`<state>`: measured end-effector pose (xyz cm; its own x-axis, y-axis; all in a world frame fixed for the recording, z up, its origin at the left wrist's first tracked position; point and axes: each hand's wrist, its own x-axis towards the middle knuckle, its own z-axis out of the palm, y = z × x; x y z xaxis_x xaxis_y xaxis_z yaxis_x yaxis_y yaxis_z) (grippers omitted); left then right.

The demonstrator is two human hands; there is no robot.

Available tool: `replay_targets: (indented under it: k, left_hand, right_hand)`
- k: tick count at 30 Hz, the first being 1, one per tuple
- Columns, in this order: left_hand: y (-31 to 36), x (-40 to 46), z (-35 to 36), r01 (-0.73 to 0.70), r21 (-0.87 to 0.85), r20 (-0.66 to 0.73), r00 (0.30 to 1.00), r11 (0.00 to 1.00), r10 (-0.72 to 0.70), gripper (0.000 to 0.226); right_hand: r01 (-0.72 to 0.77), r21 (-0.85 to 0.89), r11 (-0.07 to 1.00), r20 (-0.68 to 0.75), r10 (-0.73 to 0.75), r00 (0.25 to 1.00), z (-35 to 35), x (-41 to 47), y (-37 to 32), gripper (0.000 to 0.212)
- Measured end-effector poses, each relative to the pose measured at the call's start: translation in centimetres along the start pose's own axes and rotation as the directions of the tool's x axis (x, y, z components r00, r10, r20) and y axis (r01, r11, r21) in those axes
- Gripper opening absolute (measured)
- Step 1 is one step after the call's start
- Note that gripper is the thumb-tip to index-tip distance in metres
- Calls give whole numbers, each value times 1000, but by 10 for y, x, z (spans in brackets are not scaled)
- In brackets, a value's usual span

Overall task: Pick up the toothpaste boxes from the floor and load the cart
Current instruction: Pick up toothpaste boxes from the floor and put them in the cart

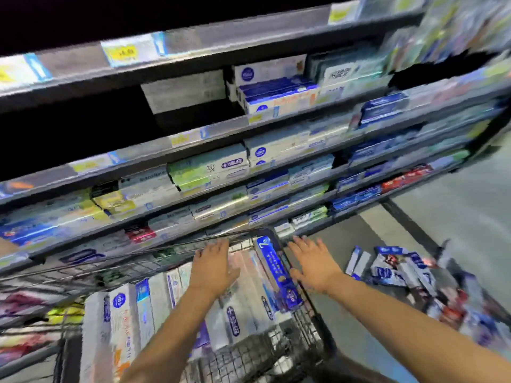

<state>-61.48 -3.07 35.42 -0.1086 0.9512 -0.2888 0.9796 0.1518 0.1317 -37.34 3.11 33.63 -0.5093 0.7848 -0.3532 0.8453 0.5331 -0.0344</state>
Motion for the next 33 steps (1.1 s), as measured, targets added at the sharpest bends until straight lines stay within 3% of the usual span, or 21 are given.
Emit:
replay_targets:
  k: [6, 14, 24, 27, 33]
  left_hand:
    - [116, 34, -21, -304, 129, 75, 952, 944, 296, 78]
    - [297, 63, 21, -553, 270, 264, 830, 788, 492, 81]
    - [491, 79, 88, -633, 227, 431, 747, 741, 506, 72]
    - [523, 90, 99, -638, 214, 479, 728, 740, 489, 69]
    - [574, 153, 119, -656, 225, 571, 688, 721, 448, 68]
  right_hand:
    - [-269, 107, 957, -12, 271, 962, 4, -76, 100, 71]
    - [-593, 242, 768, 102, 588, 803, 63, -197, 246, 79]
    - [-779, 232, 582, 314, 714, 626, 142, -322, 412, 75]
    - [-815, 280, 508, 376, 723, 580, 156, -326, 450, 79]
    - [-836, 282, 471, 457, 700, 549, 173, -287, 524, 74]
